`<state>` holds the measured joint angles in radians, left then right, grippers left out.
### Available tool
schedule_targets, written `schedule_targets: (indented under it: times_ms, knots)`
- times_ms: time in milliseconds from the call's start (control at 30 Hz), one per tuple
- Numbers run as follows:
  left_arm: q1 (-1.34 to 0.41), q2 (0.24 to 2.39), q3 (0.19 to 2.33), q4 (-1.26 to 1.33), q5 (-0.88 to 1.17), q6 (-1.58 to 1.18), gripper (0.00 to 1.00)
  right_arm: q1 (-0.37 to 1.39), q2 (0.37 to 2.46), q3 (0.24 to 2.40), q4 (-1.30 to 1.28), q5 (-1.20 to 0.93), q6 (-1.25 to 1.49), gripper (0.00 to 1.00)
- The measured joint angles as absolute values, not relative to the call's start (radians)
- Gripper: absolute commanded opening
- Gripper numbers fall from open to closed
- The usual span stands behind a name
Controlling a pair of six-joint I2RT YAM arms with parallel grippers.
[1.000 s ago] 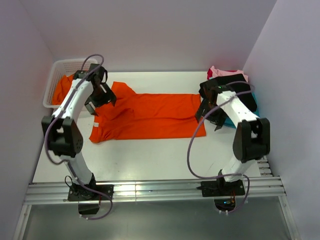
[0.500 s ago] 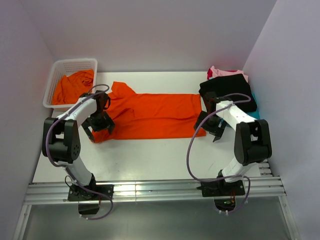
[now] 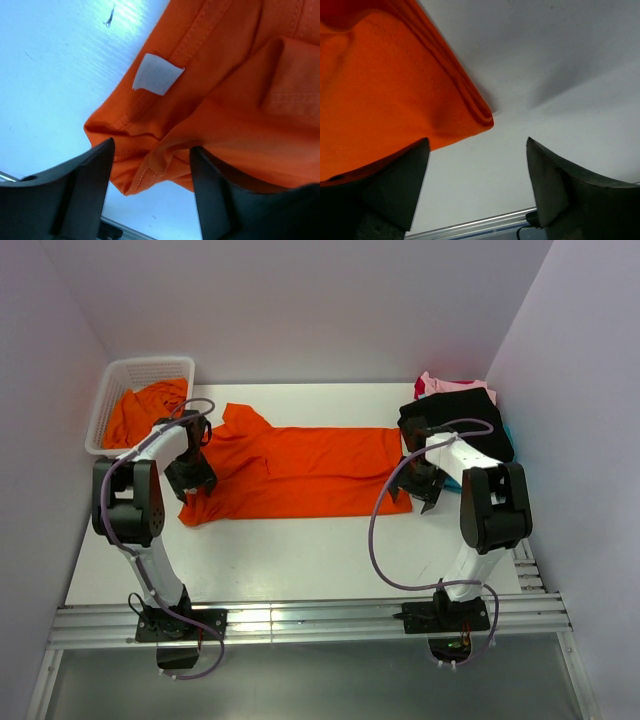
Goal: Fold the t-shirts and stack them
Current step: Fold the flattened tshirt in 1/3 of the way
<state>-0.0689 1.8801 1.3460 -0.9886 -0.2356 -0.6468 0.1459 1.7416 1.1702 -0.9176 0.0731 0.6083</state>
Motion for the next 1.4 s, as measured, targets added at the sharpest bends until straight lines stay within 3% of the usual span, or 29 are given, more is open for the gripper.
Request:
schedule_targets:
  times_ms: [67, 167, 200, 300, 433, 567, 667, 733, 767, 867, 1167, 1400]
  knots:
    - [-0.067, 1.872, 1.33, -0.972, -0.232, -0.639, 0.61, 0.143, 1.75, 1.163, -0.908, 0.076, 0.607, 0.74]
    - [-0.067, 1.858, 1.288, -0.962, -0.206, -0.629, 0.55, 0.139, 1.752, 1.137, -0.892, 0.08, 0.607, 0.55]
    - [-0.067, 1.853, 1.271, -0.962, -0.198, -0.627, 0.49, 0.138, 1.752, 1.127, -0.89, 0.081, 0.606, 0.39]
    - [-0.067, 1.838, 1.24, -0.964, -0.176, -0.619, 0.46, 0.137, 1.759, 1.096, -0.873, 0.082, 0.604, 0.14]
    - [-0.066, 1.805, 1.222, -0.969, -0.158, -0.605, 0.44, 0.137, 1.768, 1.07, -0.859, 0.084, 0.608, 0.04]
    - [-0.064, 1.78, 1.222, -0.97, -0.157, -0.585, 0.41, 0.137, 1.768, 1.067, -0.853, 0.085, 0.608, 0.02]
    - [-0.06, 1.777, 1.222, -0.971, -0.155, -0.572, 0.4, 0.137, 1.768, 1.067, -0.852, 0.085, 0.608, 0.04]
    - [-0.058, 1.777, 1.221, -0.971, -0.154, -0.564, 0.42, 0.137, 1.767, 1.068, -0.854, 0.084, 0.609, 0.13]
    - [-0.057, 1.777, 1.221, -0.971, -0.153, -0.562, 0.42, 0.137, 1.765, 1.068, -0.854, 0.084, 0.611, 0.35]
    - [-0.056, 1.771, 1.221, -0.971, -0.144, -0.559, 0.42, 0.135, 1.747, 1.069, -0.862, 0.082, 0.615, 0.69]
    - [-0.056, 1.756, 1.221, -0.97, -0.136, -0.557, 0.41, 0.134, 1.596, 1.143, -0.912, 0.077, 0.608, 0.69]
    - [-0.056, 1.756, 1.221, -0.976, -0.136, -0.557, 0.41, 0.134, 1.658, 1.128, -0.879, 0.072, 0.607, 0.63]
